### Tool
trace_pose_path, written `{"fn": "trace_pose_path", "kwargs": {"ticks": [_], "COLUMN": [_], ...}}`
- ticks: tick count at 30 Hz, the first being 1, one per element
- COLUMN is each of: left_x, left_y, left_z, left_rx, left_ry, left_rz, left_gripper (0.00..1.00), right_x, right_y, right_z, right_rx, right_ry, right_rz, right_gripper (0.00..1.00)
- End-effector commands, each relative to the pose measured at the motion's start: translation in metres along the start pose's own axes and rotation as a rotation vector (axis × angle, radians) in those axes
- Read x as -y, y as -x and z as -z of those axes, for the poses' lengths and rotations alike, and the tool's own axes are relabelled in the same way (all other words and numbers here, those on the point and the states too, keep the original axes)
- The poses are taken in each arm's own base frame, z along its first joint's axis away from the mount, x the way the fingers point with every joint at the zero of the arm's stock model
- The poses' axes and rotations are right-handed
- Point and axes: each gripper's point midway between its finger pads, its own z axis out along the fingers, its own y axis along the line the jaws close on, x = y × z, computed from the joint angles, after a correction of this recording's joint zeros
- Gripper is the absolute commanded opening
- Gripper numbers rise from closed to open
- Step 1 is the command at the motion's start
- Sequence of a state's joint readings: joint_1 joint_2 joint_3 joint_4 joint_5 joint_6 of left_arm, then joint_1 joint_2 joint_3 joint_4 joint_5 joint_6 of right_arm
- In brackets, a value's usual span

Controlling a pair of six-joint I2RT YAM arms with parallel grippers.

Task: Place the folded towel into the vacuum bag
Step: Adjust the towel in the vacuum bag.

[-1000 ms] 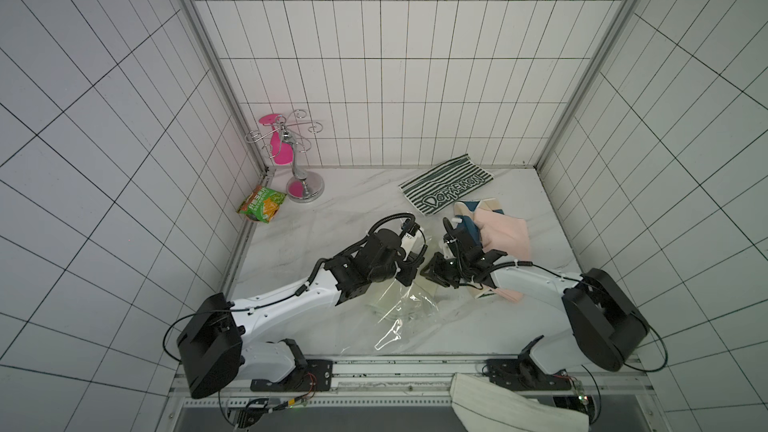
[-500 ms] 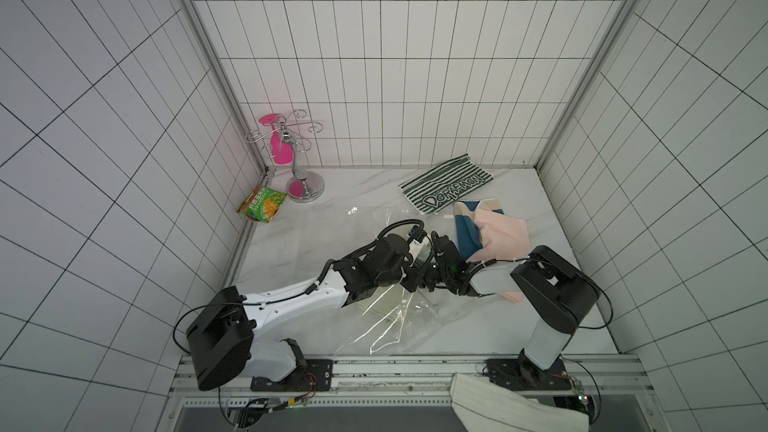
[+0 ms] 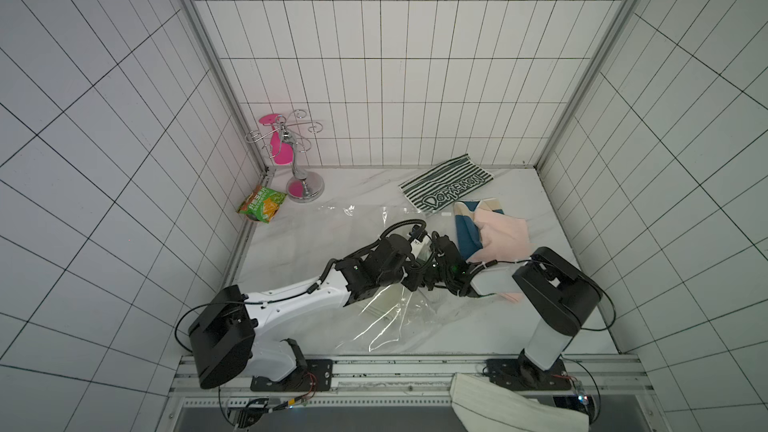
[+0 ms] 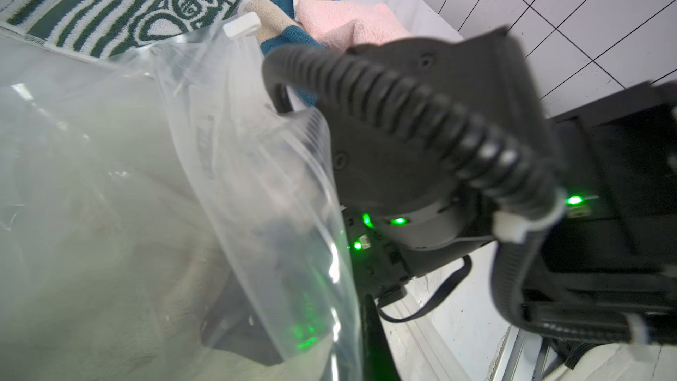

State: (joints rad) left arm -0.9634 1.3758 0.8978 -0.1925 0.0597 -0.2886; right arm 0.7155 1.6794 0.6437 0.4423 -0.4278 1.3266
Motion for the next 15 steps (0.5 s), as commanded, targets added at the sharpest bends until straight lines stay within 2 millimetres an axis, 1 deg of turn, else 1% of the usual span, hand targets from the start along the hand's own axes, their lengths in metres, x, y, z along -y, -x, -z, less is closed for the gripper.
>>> {"fn": "trace_pose_path", "kwargs": {"ticks": [1, 3, 6, 8, 12, 15], "left_x": [-0.004, -0.006, -0.01, -0.013, -0.015, -0.013], "left_y": [0.001, 0.002, 0.003, 0.004, 0.008, 0.01], "left_z": [0.001, 0.001, 0.002, 0.004, 0.011, 0.014], "left_rx": [0.002, 0.007, 0.019, 0.024, 0.044, 0.054], "left_ry": [0.035, 0.044, 0.051, 0.052, 0.045, 0.032], "left_rz": [-0.016, -0.019, -0.017, -0.013, -0.01, -0.01], "left_gripper": [0.0, 0.0, 0.0, 0.0, 0.0, 0.0], "right_x": [0.027, 0.027, 0.03, 0.035, 0.043, 0.04], "right_y": [-0.011, -0.014, -0.015, -0.017, -0.008, 0.007], "right_z": [0.03, 0.046, 0.061, 0.07, 0.094, 0.12], "right_rx": [0.009, 0.012, 0.004, -0.018, 0.011, 0.065], "right_ry": [-0.17, -0.208, -0.241, -0.264, -0.302, -0.333], "right_rz": [0.096, 0.147, 0.182, 0.18, 0.178, 0.183], "right_gripper": [0.31, 0.35, 0.4, 0.42, 0.43, 0.44]}}
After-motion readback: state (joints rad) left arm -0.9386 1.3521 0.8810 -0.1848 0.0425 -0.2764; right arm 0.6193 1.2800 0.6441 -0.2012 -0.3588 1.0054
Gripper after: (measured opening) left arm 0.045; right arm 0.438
